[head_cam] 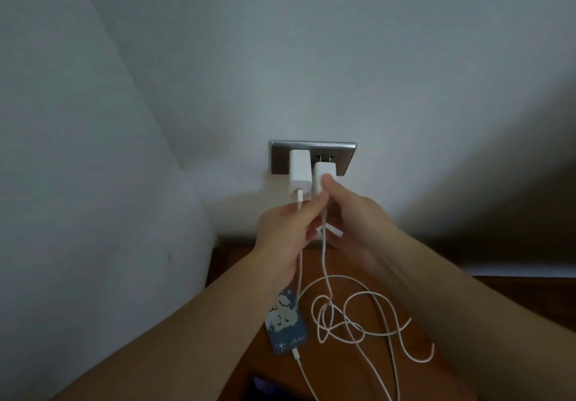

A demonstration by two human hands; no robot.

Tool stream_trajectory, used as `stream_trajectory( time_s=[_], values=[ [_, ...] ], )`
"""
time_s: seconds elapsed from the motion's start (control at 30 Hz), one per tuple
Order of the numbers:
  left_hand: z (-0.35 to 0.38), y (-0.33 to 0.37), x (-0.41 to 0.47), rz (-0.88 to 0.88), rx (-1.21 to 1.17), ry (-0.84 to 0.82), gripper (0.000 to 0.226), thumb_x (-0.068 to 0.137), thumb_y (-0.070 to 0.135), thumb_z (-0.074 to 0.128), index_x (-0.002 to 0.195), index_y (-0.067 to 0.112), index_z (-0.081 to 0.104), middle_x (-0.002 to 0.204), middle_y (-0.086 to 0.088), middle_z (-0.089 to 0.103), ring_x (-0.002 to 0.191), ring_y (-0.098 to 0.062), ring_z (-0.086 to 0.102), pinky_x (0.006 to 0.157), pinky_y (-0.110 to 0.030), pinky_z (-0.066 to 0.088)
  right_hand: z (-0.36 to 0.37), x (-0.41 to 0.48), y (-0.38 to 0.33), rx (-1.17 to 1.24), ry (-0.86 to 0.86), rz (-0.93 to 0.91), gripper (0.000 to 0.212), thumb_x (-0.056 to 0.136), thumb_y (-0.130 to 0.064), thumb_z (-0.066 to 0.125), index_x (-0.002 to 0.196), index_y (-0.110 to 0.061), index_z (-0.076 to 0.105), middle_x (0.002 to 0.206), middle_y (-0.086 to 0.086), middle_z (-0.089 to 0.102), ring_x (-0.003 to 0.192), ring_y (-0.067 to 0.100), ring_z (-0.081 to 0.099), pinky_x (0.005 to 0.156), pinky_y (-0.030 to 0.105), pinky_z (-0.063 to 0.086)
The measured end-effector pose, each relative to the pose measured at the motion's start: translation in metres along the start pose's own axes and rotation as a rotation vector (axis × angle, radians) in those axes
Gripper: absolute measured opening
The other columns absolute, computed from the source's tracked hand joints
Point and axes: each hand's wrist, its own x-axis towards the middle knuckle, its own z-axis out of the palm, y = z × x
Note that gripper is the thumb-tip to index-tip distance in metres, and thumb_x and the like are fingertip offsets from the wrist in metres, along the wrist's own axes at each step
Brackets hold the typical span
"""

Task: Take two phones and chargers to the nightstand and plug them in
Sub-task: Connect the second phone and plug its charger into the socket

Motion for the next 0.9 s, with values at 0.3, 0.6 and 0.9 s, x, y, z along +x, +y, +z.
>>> stream_trajectory(
  time_s=[0.3, 0.6, 0.9],
  values=[
    [-0.001, -0.001, 0.003, 0.017, 0.042, 0.059, 0.039, 0.080, 0.048, 0.068, 0.103, 0.016, 0.073, 0.101, -0.003, 0.076, 0.099, -0.021, 0.070, 0.099, -0.043, 0.050, 0.009, -0.006, -0.011, 0.068, 0.004, 0.104, 0.035, 0.090, -0.040, 0.062, 0.104, -0.008, 0.068, 0.094, 0.009, 0.074, 0.079, 0.019, 0.072, 0.072, 0.032, 0.059],
    [0.008, -0.004, 0.004, -0.004, 0.006, 0.112, 0.039, 0.079, 0.047, 0.073, 0.104, 0.017, 0.071, 0.103, -0.003, 0.074, 0.101, -0.019, 0.068, 0.097, -0.040, 0.051, -0.005, -0.002, -0.018, 0.006, -0.061, 0.138, 0.032, 0.088, -0.043, 0.063, 0.093, -0.011, 0.066, 0.083, 0.001, 0.067, 0.084, 0.014, 0.058, 0.074, 0.027, 0.041],
    [0.011, 0.000, 0.012, -0.021, 0.039, 0.155, 0.045, 0.075, 0.054, 0.074, 0.100, 0.017, 0.072, 0.098, 0.000, 0.075, 0.094, -0.018, 0.070, 0.087, -0.034, 0.053, -0.001, 0.003, -0.025, 0.066, 0.036, 0.174, 0.035, 0.086, -0.041, 0.067, 0.094, -0.007, 0.067, 0.065, 0.005, 0.073, 0.065, 0.017, 0.070, 0.059, 0.027, 0.054]
  ],
)
